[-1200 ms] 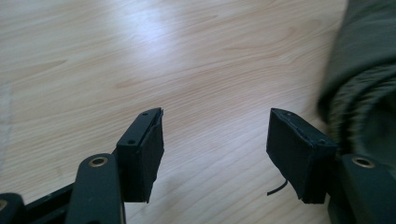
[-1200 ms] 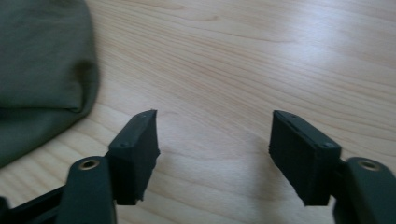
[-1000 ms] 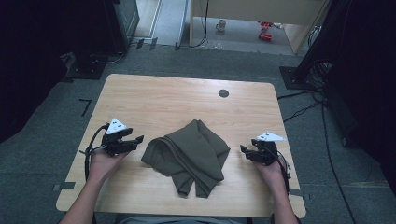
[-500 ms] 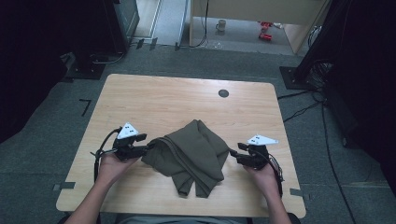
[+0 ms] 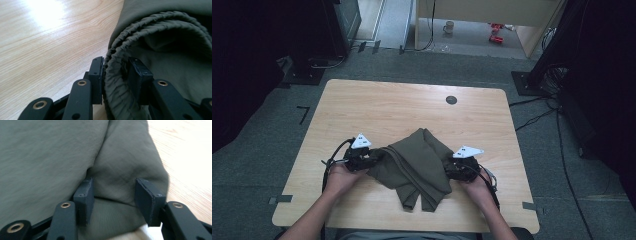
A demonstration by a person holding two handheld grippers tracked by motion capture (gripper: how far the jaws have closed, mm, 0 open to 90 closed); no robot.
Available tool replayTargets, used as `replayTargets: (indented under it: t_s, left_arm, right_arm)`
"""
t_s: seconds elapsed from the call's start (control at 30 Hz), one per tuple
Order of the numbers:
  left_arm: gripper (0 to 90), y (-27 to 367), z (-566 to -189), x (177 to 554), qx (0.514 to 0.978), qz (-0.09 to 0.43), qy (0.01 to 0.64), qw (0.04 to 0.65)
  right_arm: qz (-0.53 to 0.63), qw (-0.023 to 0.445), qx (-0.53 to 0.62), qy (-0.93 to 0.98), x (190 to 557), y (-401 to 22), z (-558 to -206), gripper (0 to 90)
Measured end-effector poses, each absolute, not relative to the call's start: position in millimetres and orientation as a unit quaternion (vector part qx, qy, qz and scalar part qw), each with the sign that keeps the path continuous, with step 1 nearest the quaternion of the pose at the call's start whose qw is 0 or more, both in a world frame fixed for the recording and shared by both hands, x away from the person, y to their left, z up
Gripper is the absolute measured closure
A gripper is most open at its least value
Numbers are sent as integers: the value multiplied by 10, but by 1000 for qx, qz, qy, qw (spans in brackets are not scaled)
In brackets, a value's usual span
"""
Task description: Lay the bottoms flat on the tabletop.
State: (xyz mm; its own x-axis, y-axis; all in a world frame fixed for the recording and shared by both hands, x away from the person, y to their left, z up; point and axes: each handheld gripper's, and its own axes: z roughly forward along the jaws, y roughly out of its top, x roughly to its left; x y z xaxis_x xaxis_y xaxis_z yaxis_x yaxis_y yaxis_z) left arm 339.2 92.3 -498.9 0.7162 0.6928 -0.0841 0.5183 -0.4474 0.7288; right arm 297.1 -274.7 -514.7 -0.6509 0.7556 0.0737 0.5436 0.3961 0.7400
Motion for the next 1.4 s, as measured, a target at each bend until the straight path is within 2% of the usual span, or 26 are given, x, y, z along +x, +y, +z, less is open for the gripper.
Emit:
replayTargets:
  t_s: [0.13,0.43,0.57,0.6,0.73,0.9,1.1,1.4]
  left_arm:
    - [668,882,-4988,3450,841,130,359,383]
    - [665,947,-4982,3744,828,126,380,393]
    - [655,972,-4963,3798,823,127,387,396]
    - [623,993,-4937,3801,818,125,392,401]
    - [521,1049,-4849,3752,814,124,392,410]
    - [452,1115,-4671,3648,805,140,381,432]
    - [427,976,-4522,3517,813,147,353,439]
    - [444,865,-4570,3366,817,149,346,437]
  right_arm:
    - [378,152,384,828,3056,-2712,-5159,520]
    - [383,148,396,821,3412,-2672,-5161,512]
    - [391,163,396,815,3479,-2653,-5191,506]
    - [399,163,401,808,3489,-2655,-5206,502]
    - [393,159,406,810,3475,-2668,-5181,460]
    - [392,146,420,805,3419,-2769,-5091,429]
    - [400,149,425,798,3332,-2879,-5027,435]
    - [415,153,420,793,3107,-2891,-4862,458]
